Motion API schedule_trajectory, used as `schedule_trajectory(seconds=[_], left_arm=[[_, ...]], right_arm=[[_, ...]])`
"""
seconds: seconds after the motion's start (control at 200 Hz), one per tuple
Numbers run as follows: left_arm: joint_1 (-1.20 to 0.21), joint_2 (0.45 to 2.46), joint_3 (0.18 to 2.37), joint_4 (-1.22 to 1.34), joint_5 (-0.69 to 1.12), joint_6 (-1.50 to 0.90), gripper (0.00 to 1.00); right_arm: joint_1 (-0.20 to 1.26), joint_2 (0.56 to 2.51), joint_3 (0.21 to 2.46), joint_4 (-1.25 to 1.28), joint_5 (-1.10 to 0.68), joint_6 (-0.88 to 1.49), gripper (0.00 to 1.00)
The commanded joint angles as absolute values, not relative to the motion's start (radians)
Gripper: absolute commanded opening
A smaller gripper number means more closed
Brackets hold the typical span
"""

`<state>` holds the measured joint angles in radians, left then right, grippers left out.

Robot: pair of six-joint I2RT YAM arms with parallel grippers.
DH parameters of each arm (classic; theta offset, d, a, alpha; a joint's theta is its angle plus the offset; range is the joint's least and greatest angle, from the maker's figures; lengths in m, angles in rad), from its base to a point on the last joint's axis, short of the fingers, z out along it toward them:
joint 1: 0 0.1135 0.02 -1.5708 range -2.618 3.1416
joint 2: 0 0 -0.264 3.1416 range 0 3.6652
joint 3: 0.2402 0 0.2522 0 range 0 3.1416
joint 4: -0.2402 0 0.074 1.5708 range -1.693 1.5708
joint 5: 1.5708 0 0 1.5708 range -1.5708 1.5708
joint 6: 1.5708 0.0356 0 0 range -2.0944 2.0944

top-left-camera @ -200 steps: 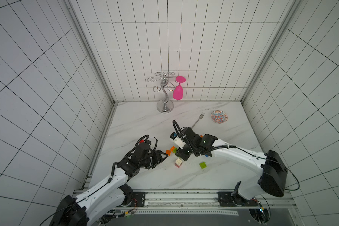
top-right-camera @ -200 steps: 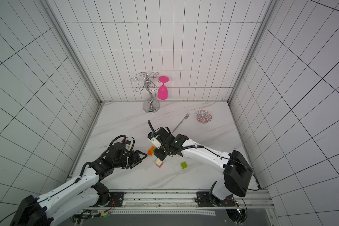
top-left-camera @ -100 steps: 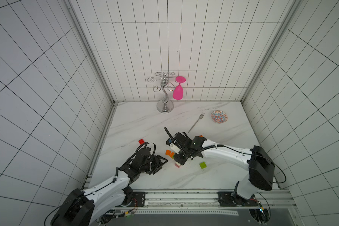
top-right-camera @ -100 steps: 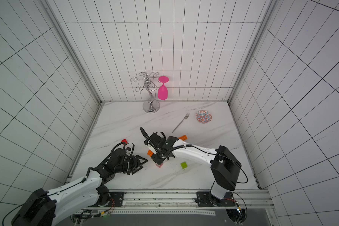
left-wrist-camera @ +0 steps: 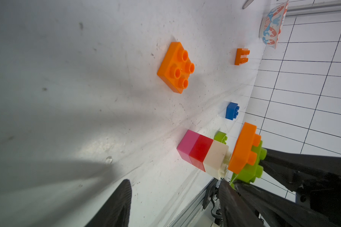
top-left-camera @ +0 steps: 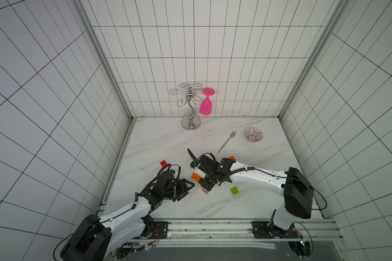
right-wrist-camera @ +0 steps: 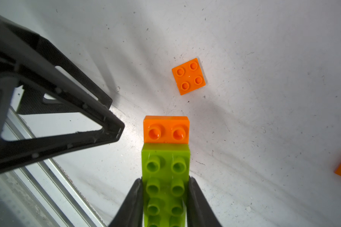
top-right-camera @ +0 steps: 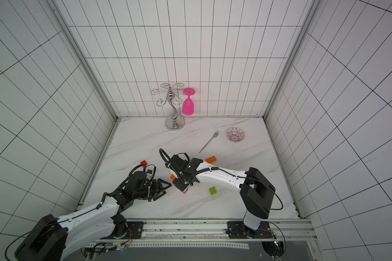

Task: Assemble the letter r with lego
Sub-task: Assemble the lego brick with the lego brick.

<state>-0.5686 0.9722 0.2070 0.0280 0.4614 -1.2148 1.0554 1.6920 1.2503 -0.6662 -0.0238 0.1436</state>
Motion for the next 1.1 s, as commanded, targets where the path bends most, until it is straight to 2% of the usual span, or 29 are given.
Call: schedule_trajectory(seconds=[0.0, 1.094], left_arm=[[-0.574, 0.980, 0.199, 0.059, 0.462, -1.222, 0.62], [-0.574, 0.990, 0.206, 0.057, 0.462, -1.212, 0.62]], right_arm=[[1.067, 1.701, 1.279, -0.693, 0.023, 0.192, 0.00], [1.074, 1.732, 1.252, -0.683, 0.014, 0.212, 0.00]])
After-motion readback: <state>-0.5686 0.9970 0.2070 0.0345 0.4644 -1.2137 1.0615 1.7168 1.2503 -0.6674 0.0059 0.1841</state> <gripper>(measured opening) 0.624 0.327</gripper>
